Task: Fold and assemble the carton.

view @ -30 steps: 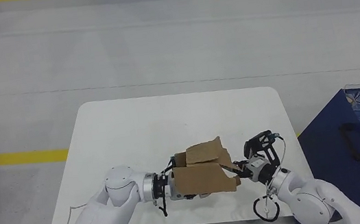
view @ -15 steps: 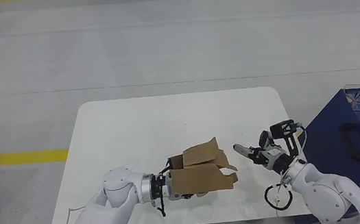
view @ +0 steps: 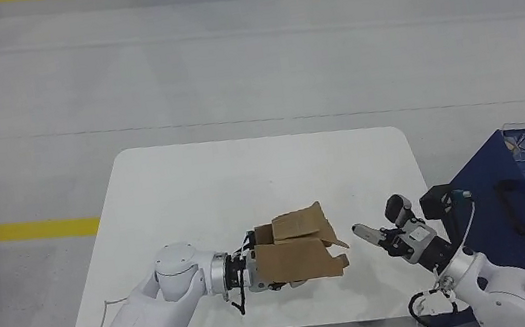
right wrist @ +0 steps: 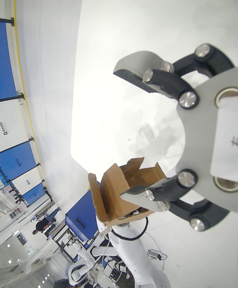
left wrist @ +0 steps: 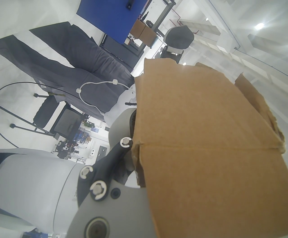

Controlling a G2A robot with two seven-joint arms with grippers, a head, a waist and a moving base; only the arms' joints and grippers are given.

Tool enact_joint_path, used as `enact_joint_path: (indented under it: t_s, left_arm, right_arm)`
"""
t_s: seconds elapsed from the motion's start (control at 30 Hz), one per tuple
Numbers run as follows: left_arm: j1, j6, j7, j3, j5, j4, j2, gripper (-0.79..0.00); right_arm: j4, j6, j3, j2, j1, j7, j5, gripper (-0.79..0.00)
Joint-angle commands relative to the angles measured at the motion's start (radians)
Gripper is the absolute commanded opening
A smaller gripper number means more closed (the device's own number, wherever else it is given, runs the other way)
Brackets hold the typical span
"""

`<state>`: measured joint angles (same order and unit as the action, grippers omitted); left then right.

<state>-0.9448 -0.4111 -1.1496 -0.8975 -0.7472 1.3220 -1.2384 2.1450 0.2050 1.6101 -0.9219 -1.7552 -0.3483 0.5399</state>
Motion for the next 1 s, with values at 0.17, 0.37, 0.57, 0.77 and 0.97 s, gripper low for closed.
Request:
enact_joint_path:
  t_s: [0.17, 0.37, 0.57, 0.77, 0.97]
  left_arm:
    - [0.002, 0.04, 0.007, 0.014, 0.058, 0.015, 0.003, -0.785]
    - [-0.01, 0.081, 0.029, 0.01, 0.109, 0.037, 0.009, -0.785]
    - [-0.025, 0.11, 0.052, 0.002, 0.141, 0.056, 0.015, -0.785]
    - [-0.04, 0.136, 0.064, -0.003, 0.155, 0.067, 0.019, -0.785]
    - [-0.054, 0.163, 0.096, -0.015, 0.172, 0.081, 0.022, -0.785]
  right_arm:
    - [-0.025, -0.03, -0.109, -0.011, 0.061, -0.033, 0.049, 0.0]
    - [-0.046, -0.052, -0.187, -0.02, 0.11, -0.057, 0.09, 0.0]
    - [-0.063, -0.068, -0.227, -0.028, 0.14, -0.059, 0.11, 0.0]
    - [-0.062, -0.069, -0.225, -0.032, 0.143, -0.063, 0.108, 0.0]
    - [-0.058, -0.071, -0.208, -0.035, 0.135, -0.06, 0.108, 0.0]
